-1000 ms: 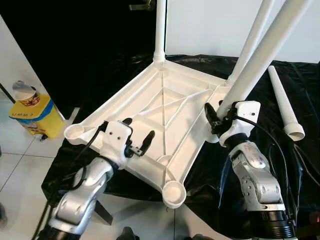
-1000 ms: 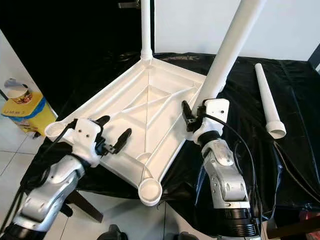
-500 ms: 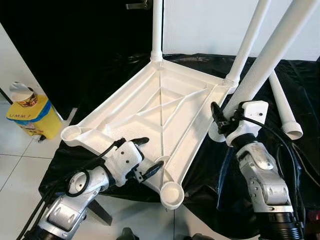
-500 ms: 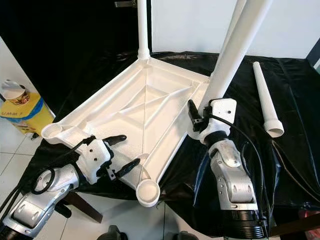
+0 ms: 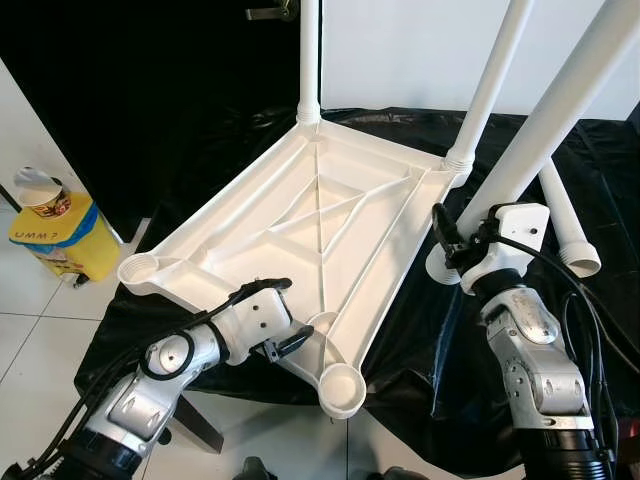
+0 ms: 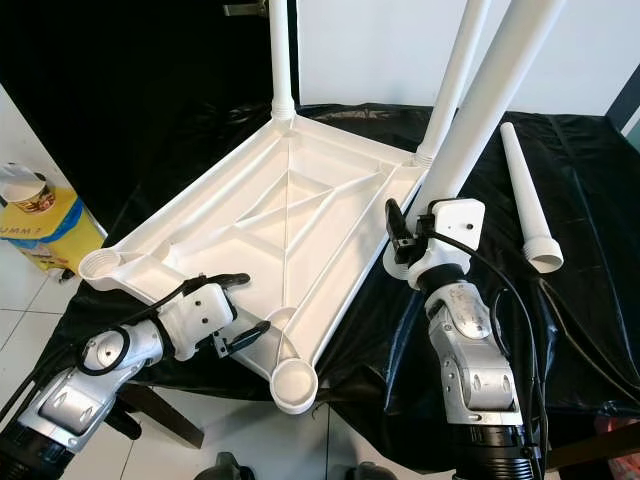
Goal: Building children table
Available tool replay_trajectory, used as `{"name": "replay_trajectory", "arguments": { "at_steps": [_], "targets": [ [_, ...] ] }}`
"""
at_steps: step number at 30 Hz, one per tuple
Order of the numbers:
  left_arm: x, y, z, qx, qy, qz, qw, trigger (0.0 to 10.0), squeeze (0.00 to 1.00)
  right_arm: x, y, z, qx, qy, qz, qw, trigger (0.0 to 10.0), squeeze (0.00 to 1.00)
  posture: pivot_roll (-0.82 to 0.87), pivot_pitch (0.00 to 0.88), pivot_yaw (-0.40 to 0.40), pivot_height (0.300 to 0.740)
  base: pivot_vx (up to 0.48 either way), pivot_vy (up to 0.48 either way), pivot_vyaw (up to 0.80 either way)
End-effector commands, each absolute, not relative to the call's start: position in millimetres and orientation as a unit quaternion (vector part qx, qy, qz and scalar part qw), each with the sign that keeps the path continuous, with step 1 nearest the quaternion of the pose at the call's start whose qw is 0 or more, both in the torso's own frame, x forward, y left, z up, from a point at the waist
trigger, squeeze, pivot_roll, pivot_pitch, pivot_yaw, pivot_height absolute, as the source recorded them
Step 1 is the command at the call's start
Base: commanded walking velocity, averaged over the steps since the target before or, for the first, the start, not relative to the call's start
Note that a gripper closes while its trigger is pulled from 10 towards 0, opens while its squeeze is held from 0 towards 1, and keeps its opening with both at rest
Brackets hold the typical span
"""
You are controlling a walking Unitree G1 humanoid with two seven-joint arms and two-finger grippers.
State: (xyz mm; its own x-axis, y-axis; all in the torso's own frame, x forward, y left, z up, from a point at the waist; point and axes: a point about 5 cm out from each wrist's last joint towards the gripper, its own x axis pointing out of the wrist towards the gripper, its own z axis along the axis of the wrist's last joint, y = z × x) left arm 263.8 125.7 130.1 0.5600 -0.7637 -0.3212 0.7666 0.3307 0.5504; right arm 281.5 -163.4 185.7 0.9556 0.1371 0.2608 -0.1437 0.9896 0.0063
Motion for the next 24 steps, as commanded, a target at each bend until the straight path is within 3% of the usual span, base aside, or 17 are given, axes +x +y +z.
{"name": "replay_trajectory", "arguments": {
  "at_steps": [1, 19, 24],
  "targets": [
    [271.1, 125.7, 123.6, 0.361, 0.004, -0.423, 0.831, 10.0, 0.0, 282.3, -161.6, 190.7, 0.009, -0.145, 0.072, 0.987, 10.0, 0.0, -0.03, 0.065, -0.022, 0.74, 0.0, 0.0, 0.0],
    [324.7, 84.5, 135.2, 0.377, -0.009, -0.307, 0.874, 10.0, 0.0, 285.2, -156.9, 193.5, 0.018, -0.153, 0.07, 0.986, 10.0, 0.0, -0.04, 0.056, -0.003, 0.74, 0.0, 0.0, 0.0],
    [333.0, 65.8, 149.3, 0.324, -0.03, -0.285, 0.902, 10.0, 0.0, 284.8, -155.7, 193.4, 0.019, -0.155, 0.069, 0.985, 10.0, 0.0, -0.04, 0.05, 0.002, 0.74, 0.0, 0.0, 0.0]
  ]
}}
